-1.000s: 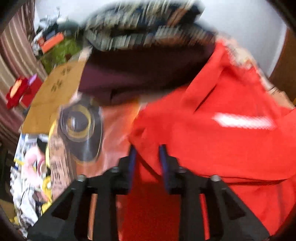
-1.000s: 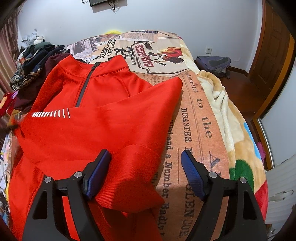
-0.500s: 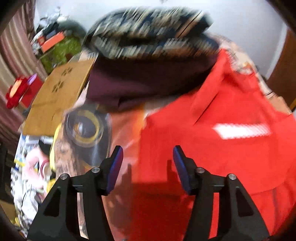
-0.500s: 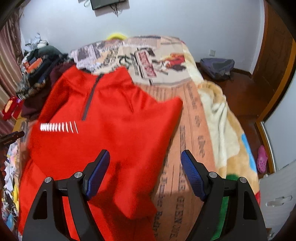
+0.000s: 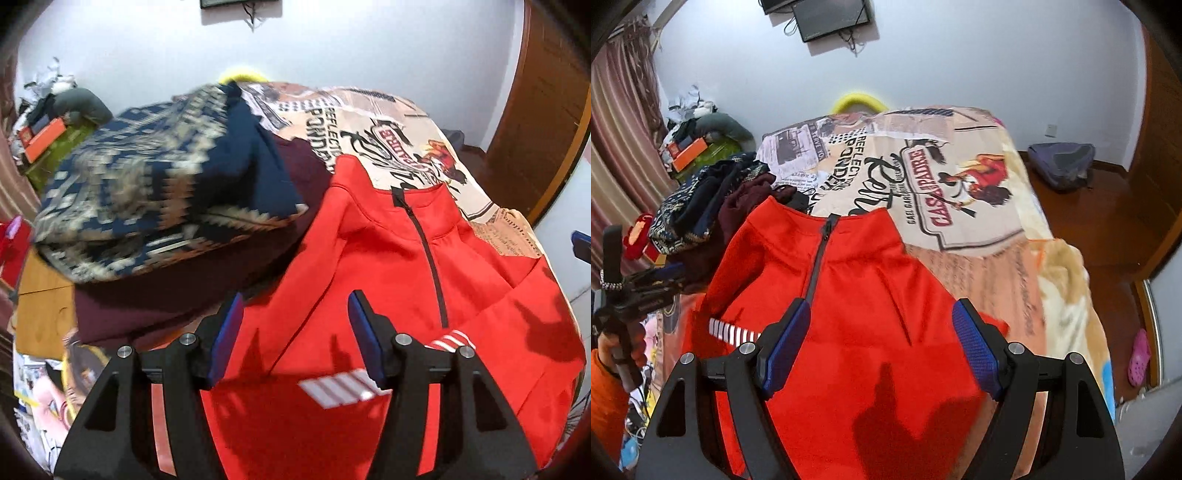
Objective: Fold large clothes
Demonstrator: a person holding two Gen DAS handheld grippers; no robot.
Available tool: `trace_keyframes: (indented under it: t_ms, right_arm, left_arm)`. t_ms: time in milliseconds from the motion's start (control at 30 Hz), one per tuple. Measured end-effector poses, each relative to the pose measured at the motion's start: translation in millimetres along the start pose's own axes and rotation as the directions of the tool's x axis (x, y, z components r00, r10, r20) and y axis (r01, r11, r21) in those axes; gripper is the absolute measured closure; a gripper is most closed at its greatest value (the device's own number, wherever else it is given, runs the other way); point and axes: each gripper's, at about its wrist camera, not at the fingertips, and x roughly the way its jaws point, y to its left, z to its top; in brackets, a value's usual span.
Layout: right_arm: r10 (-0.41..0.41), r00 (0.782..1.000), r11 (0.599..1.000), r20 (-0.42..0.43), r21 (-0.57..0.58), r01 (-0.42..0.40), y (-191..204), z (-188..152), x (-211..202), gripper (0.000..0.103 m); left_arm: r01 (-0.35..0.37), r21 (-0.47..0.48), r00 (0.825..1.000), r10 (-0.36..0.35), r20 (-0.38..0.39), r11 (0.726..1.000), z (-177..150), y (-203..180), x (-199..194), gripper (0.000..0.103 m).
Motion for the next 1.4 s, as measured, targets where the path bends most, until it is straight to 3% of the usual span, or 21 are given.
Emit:
trace_keyframes:
  t_ms: [200,367,600,667,700,733,767,833,867,1067,1267,1400]
  right_arm:
    - [0.019,0.996,0.999,-0.092,-0.034,-0.022,5,24,54,0.027]
    - [0.026,0.981,0.999,-0.192,-0.014,-0.029,-3,45,109,0.027]
    - [0.068,0.964,0.996,-0.256,0.081,-0.049,-13,65,178,0.027]
    - [0.09,0.958,0.992,-0.272,0.11,-0.062,-15,65,194,0.033]
    - [0.118,0.952,0.987,-0.282,0.137,-0.081,-15,64,201,0.042]
    - [0.128,0.954,0.983,-0.272,0.165,-0.085,-16,62,203,0.045]
    - [0.123,0.959,0.982,-0.255,0.173,-0.08,-15,62,201,0.051]
    - [0.143,0.96,0.981,-0.242,0.164,-0.105,-11,63,196,0.085]
    - [0.172,0.955,0.975,-0.24,0.178,-0.131,-10,63,192,0.087]
    - [0.14,0.977,0.988,-0.163,0.093,-0.126,10,72,132,0.089]
    - [0.146,0.988,0.989,-0.049,-0.017,-0.147,38,71,40,0.089]
    - [0.14,0.99,0.986,-0.004,-0.093,-0.14,59,50,-11,0.089]
  left_arm:
    - [0.015,0.035,0.999,-0.013,-0.046,0.999,10,-7,41,0.045]
    - [0.032,0.011,0.995,-0.031,-0.095,0.999,15,-2,73,0.045]
    - [0.115,0.015,0.991,-0.113,-0.068,0.993,20,-5,80,0.045]
    - [0.142,0.013,0.988,-0.141,-0.063,0.99,23,-7,80,0.046]
    - [0.15,0.009,0.987,-0.15,-0.058,0.989,24,-8,80,0.048]
    - [0.15,0.005,0.987,-0.149,-0.053,0.989,25,-8,80,0.059]
    - [0.149,0.006,0.987,-0.149,-0.053,0.989,26,-9,80,0.078]
    - [0.147,0.013,0.987,-0.146,-0.06,0.989,28,-9,79,0.096]
    - [0.134,0.019,0.99,-0.133,-0.053,0.991,29,-11,77,0.099]
    - [0.107,0.062,0.994,-0.107,-0.001,0.992,32,-22,41,0.102]
    - [0.094,0.082,0.991,-0.101,0.086,0.992,30,-20,-30,0.102]
    - [0.114,0.089,0.985,-0.124,0.12,0.989,15,-14,-79,0.102]
